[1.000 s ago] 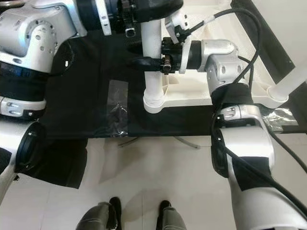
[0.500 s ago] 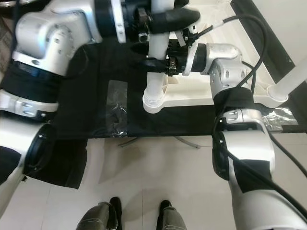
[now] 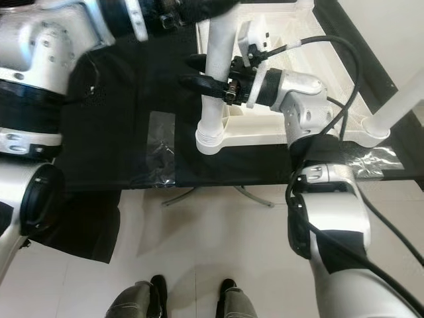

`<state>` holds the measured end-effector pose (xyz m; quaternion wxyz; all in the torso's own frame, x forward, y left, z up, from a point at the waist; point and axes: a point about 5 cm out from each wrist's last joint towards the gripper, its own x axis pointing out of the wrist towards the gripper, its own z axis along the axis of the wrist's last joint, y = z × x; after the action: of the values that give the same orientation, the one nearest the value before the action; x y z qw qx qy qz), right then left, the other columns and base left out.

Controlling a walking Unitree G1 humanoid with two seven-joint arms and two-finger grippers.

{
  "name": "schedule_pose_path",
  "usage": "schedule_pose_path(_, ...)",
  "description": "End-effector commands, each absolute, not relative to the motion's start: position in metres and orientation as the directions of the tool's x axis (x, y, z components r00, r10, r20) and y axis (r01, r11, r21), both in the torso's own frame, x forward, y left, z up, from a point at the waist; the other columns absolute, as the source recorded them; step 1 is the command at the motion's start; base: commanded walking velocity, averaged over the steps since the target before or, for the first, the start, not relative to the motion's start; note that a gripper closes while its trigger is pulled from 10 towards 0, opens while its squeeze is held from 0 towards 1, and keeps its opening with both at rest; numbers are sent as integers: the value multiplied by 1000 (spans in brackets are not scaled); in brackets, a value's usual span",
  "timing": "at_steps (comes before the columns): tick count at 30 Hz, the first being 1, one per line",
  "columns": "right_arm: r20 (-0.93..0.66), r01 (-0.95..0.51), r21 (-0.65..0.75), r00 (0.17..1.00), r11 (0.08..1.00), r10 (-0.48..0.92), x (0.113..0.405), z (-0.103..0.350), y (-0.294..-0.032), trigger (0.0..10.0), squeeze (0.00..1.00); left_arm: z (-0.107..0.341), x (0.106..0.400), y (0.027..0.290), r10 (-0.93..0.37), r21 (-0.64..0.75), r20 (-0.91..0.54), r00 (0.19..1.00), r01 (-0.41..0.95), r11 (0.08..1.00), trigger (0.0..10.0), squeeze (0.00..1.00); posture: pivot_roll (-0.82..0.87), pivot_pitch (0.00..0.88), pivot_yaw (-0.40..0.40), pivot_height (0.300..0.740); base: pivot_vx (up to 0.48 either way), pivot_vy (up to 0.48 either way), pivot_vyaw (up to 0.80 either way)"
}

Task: Building children table

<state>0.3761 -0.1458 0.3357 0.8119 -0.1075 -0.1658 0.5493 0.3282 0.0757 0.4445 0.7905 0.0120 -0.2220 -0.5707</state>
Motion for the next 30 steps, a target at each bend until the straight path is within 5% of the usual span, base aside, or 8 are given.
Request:
schedule_pose_path(1,119,-866,-268,405,422,906,382,305,-147,0,0,445,326,87,-895,259,359,264,893,367,10000,1000,127,296,23,740,0,0,0)
schedule_pose_path(10,124,-819,-218,516,530,848,383,291,-135,0,0,430,325,121,-840,190,395,372,862,471,10000,1000,114,304,7,740,0,0,0)
schedule_pose_path(13,114,-752,-180,624,634,773,385,281,-130,0,0,425,324,129,-815,166,406,414,843,511,10000,1000,112,303,-5,740,0,0,0)
schedule_pose_path(17,45,-334,-70,940,940,337,361,226,-106,0,0,405,322,154,-747,98,414,520,790,605,10000,1000,104,304,-17,740,0,0,0)
schedule_pose_path(21,9,-260,15,966,965,260,336,204,-79,0,0,388,323,170,-700,47,395,595,748,662,10000,1000,116,305,-7,740,0,0,0)
schedule_pose_path(30,14,-248,136,968,959,249,340,212,-58,0,0,370,318,174,-687,9,362,630,735,678,10000,1000,130,289,-7,740,0,0,0)
